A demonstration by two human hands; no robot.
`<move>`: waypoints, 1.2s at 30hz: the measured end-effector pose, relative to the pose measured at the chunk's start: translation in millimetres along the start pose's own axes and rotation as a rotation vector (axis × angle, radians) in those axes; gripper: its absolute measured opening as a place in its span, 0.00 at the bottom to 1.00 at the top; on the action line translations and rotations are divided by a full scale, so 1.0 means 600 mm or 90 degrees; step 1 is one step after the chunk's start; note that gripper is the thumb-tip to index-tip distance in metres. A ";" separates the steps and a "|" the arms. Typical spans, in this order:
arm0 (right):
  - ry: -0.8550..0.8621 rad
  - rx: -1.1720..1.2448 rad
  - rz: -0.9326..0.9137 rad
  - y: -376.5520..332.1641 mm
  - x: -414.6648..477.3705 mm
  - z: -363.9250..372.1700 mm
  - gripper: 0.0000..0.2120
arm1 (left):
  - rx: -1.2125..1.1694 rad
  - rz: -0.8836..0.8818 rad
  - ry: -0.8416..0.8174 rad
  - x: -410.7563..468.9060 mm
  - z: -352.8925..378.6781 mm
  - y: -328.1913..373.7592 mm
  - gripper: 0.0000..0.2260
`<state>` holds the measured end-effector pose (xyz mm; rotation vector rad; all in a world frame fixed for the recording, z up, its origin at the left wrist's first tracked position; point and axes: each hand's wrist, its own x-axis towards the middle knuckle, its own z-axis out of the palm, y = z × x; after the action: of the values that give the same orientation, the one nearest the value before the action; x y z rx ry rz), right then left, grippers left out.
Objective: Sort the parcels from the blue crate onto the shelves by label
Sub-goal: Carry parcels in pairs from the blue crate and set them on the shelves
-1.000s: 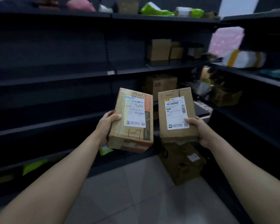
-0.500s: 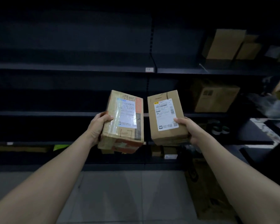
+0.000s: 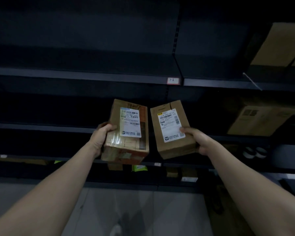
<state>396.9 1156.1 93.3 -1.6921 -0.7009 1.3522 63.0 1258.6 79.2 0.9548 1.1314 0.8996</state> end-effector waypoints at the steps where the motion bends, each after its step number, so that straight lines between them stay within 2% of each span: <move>1: 0.004 0.006 0.003 -0.006 0.018 0.008 0.16 | 0.003 -0.004 -0.021 0.023 -0.004 0.005 0.23; 6: -0.017 0.058 0.030 -0.037 0.113 0.065 0.15 | 0.024 -0.024 -0.093 0.146 -0.043 0.031 0.20; 8: -0.015 0.084 0.041 -0.049 0.149 0.093 0.14 | 0.026 -0.039 -0.089 0.191 -0.065 0.042 0.18; 12: -0.013 0.123 0.053 -0.062 0.212 0.146 0.14 | 0.039 -0.086 -0.097 0.269 -0.104 0.059 0.21; 18: -0.033 0.168 0.099 -0.072 0.281 0.188 0.15 | -0.009 -0.204 -0.098 0.342 -0.145 0.052 0.20; 27: -0.040 0.152 0.129 -0.088 0.367 0.202 0.19 | -0.043 -0.231 -0.058 0.390 -0.154 0.034 0.17; 31: -0.042 0.145 0.148 -0.092 0.393 0.203 0.18 | -0.023 -0.182 -0.037 0.417 -0.153 0.038 0.15; 36: -0.035 0.141 0.150 -0.088 0.408 0.189 0.30 | -0.015 -0.180 -0.035 0.446 -0.143 0.038 0.13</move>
<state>356.2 1415.3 10.7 -1.5996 -0.3731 1.5823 28.5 1527.7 3.8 0.7725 1.1713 0.6525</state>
